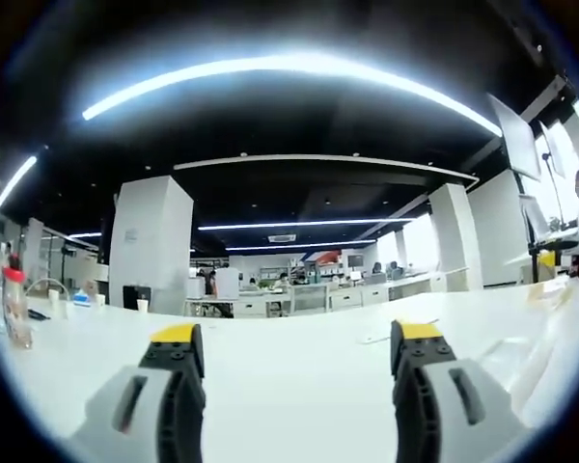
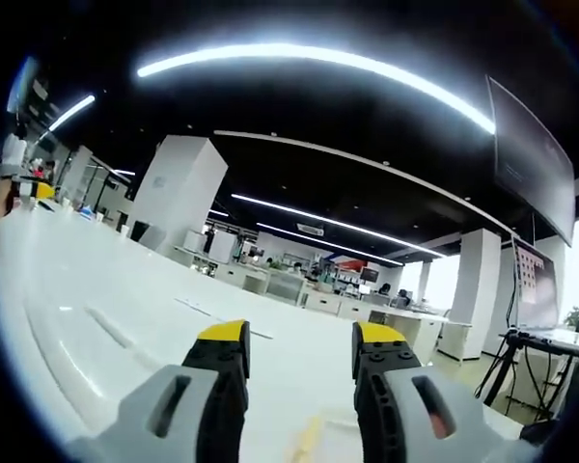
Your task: Snap each plastic latch of the storage box into its locked position after aligning the lid with the box until every specified latch is closed and the lid sits flush.
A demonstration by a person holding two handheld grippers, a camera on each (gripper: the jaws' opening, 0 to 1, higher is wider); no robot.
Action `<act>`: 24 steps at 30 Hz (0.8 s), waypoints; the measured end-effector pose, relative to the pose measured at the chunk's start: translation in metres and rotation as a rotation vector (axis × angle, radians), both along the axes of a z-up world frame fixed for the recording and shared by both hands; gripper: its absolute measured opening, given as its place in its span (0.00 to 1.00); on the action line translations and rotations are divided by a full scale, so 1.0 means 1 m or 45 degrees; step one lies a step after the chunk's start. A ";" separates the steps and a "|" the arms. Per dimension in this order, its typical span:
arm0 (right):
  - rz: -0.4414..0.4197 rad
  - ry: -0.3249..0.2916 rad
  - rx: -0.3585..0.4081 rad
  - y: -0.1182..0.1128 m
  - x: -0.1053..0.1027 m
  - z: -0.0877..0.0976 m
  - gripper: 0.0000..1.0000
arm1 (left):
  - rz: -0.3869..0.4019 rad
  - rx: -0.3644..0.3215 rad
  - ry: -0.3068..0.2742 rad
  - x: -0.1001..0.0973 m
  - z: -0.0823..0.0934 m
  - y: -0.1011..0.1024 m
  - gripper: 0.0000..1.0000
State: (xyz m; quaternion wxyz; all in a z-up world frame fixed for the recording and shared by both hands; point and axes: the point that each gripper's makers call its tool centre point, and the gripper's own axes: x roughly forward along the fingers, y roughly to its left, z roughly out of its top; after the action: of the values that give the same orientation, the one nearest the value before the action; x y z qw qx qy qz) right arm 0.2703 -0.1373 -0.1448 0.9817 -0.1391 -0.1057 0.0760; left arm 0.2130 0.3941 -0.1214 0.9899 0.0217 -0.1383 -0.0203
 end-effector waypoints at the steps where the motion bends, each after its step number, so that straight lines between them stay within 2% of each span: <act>1: -0.003 0.000 0.001 0.000 0.000 0.000 0.43 | -0.013 0.004 -0.006 0.000 0.004 -0.003 0.80; 6: 0.001 0.001 0.027 -0.002 0.000 0.001 0.43 | -0.076 0.039 -0.035 -0.001 0.025 -0.017 0.80; 10: 0.005 0.014 0.032 -0.001 0.002 -0.001 0.43 | -0.117 0.103 -0.017 0.005 0.036 -0.033 0.80; 15: -0.009 0.005 0.040 -0.002 0.002 0.000 0.43 | -0.210 0.163 -0.020 0.013 0.050 -0.060 0.80; 20: -0.009 0.003 0.033 -0.001 0.002 0.000 0.43 | -0.343 0.191 -0.014 0.029 0.062 -0.095 0.79; 24: -0.012 -0.006 0.033 -0.001 0.001 0.001 0.43 | -0.416 0.258 0.033 0.041 0.063 -0.121 0.79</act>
State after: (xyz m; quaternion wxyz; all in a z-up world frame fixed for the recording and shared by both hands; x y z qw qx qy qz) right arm 0.2709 -0.1381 -0.1437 0.9835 -0.1270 -0.1082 0.0695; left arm 0.2536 0.2735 -0.0582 0.9679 0.0984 -0.1246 -0.1949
